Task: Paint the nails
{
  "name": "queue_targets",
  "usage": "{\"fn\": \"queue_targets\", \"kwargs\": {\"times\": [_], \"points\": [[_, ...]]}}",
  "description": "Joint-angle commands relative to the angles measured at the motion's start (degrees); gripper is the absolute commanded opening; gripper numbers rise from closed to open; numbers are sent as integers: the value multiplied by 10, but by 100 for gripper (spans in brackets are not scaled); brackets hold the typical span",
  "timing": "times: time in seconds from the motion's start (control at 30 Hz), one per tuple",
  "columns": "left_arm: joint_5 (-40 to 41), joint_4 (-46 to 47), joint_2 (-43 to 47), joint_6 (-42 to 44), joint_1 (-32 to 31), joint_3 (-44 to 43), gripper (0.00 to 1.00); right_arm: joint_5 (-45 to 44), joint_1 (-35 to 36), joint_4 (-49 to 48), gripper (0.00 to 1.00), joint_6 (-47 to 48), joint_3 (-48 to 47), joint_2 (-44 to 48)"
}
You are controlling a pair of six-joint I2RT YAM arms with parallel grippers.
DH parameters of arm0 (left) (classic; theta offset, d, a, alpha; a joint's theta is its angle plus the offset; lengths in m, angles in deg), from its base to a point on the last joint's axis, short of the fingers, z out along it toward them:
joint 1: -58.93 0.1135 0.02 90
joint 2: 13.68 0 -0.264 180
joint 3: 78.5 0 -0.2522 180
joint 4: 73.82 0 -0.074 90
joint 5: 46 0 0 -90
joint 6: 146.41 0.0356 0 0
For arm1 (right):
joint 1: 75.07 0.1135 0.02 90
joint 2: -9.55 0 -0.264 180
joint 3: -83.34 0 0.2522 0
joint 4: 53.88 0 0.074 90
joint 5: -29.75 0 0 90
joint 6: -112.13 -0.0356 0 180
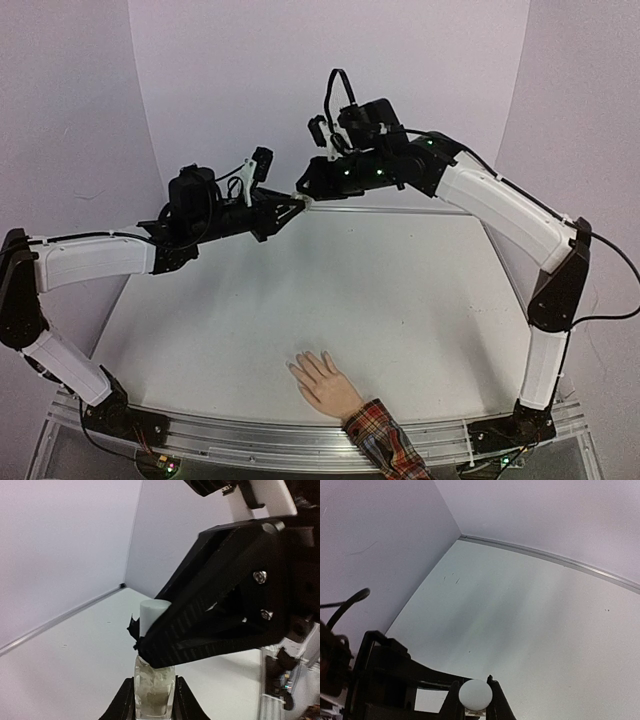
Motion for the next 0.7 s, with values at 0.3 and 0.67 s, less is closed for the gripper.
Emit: {"fn": "queue_targets", "kwargs": {"times": [0.3, 0.67], "points": [[-474, 196, 21, -245, 62, -42, 0, 444, -8, -46, 0, 204, 95, 105], [-206, 1, 46, -16, 62, -46, 0, 173, -11, -61, 70, 95, 134, 134]]}}
